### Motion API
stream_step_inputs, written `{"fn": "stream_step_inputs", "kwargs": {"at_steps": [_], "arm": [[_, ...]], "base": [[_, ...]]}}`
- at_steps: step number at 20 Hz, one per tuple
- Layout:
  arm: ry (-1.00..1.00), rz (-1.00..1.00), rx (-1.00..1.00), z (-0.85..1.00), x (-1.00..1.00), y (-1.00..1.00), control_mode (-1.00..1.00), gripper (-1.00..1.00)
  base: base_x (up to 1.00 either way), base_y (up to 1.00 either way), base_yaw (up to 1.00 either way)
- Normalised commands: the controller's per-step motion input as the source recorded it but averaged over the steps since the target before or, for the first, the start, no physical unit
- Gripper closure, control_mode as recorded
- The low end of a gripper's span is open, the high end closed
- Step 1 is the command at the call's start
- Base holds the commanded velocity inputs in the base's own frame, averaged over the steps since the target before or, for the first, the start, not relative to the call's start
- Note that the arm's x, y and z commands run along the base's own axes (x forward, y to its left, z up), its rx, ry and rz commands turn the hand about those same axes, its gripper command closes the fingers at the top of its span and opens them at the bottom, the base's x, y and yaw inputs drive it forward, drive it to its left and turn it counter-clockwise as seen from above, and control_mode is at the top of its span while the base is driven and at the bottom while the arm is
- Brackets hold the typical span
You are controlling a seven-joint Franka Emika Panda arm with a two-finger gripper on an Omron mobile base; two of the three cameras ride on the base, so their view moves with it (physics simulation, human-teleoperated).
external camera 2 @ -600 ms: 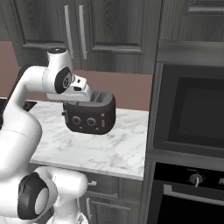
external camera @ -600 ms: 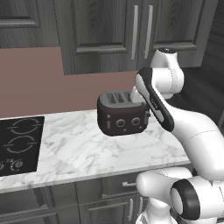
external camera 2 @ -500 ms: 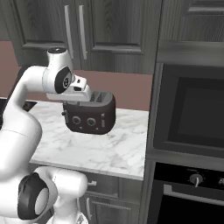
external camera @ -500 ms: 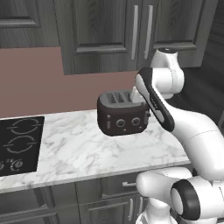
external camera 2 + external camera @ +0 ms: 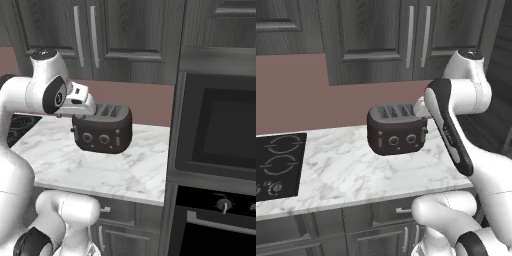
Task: Open the cabinet. Pick the sponge and place it next to the sink. Then close the cabinet.
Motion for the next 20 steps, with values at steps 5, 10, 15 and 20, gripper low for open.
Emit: {"fn": "stream_step_inputs", "kwargs": {"at_steps": [5,10,15,20], "arm": [[-0.42,0.00,0.11,0.77,-0.94,0.00,-1.00,-1.00],[-0.38,0.00,0.12,0.57,-0.50,0.00,-1.00,-1.00],[-0.20,0.00,0.02,0.74,-0.01,0.00,-1.00,-1.00],[-0.01,0.00,0.00,0.80,0.00,-0.07,-1.00,-1.00]], "base": [[0.00,0.00,0.00],[0.00,0.00,0.00],[0.00,0.00,0.00],[0.00,0.00,0.00]]}}
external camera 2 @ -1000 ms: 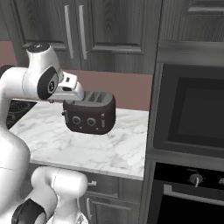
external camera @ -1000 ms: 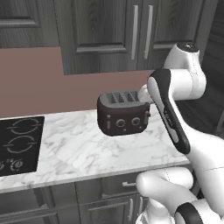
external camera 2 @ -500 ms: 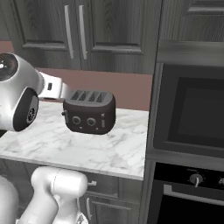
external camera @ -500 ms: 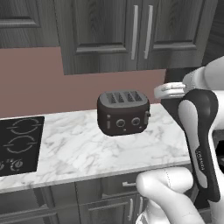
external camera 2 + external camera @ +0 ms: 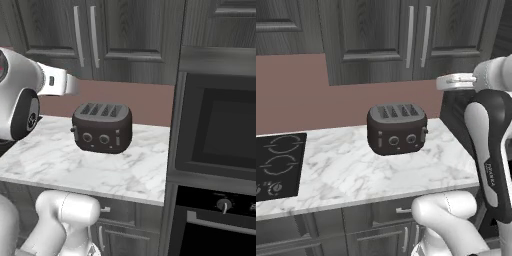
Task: Open the cabinet. Pick the sponge and place it next to the sink. Then close the cabinet.
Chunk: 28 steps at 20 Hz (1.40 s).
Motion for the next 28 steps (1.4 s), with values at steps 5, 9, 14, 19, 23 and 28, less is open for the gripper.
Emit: {"fn": "stream_step_inputs", "kwargs": {"at_steps": [5,9,14,19,23,28], "arm": [[0.05,-0.05,-0.01,0.51,0.04,-0.28,-1.00,-1.00],[0.11,-0.02,0.00,0.23,0.19,-0.21,-1.00,-1.00],[0.08,0.00,0.00,0.01,0.35,0.00,-1.00,-1.00],[0.00,0.00,0.00,0.00,0.59,0.00,-1.00,-1.00],[0.00,0.00,0.00,0.00,0.71,0.00,-1.00,-1.00],[0.00,0.00,0.00,-0.23,0.54,0.00,-1.00,-1.00]], "base": [[0.00,0.00,0.00],[0.00,0.00,0.00],[0.00,0.00,0.00],[0.00,0.00,0.00],[0.00,0.00,0.00],[0.00,0.00,0.00]]}}
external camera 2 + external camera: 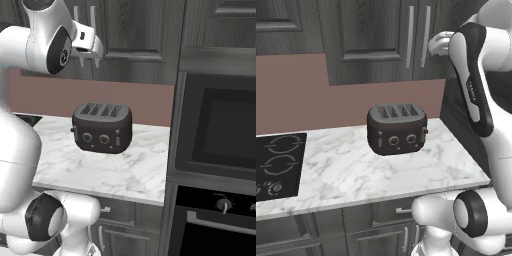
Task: Open the cabinet. Pick the sponge and place it next to the sink. Then close the cabinet.
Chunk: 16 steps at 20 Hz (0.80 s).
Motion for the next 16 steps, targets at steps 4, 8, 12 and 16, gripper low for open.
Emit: {"fn": "stream_step_inputs", "kwargs": {"at_steps": [4,8,12,16], "arm": [[0.00,0.00,0.00,-0.41,0.64,0.00,-1.00,-1.00],[0.01,0.00,0.00,-0.26,0.62,0.00,-1.00,-1.00],[0.00,0.00,0.00,-0.01,0.38,0.00,-1.00,-1.00],[0.00,0.00,0.00,0.00,0.22,0.00,-1.00,-1.00]], "base": [[0.00,0.00,0.00],[0.00,0.00,0.00],[0.00,0.00,0.00],[0.00,0.00,0.00]]}}
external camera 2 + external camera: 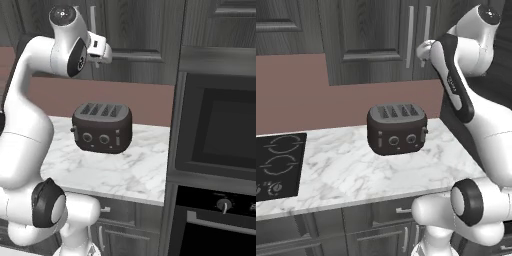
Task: Open the cabinet. Pick the sponge and place it next to the sink. Then close the cabinet.
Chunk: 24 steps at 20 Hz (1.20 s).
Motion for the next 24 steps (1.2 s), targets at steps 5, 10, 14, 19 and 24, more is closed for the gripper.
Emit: {"fn": "stream_step_inputs", "kwargs": {"at_steps": [5,10,14,19,24], "arm": [[0.01,0.00,0.00,0.00,0.33,0.00,-1.00,-1.00],[0.01,0.00,0.00,0.00,0.57,0.00,-1.00,-1.00],[0.02,0.00,0.00,0.00,0.47,0.00,-1.00,-1.00],[0.00,0.00,0.00,-0.10,0.29,0.00,-1.00,-1.00],[0.00,0.00,0.00,-0.16,0.16,0.00,-1.00,-1.00]], "base": [[0.00,0.00,0.00],[0.00,0.00,0.00],[0.00,0.00,0.00],[0.00,0.00,0.00],[0.00,0.00,0.00]]}}
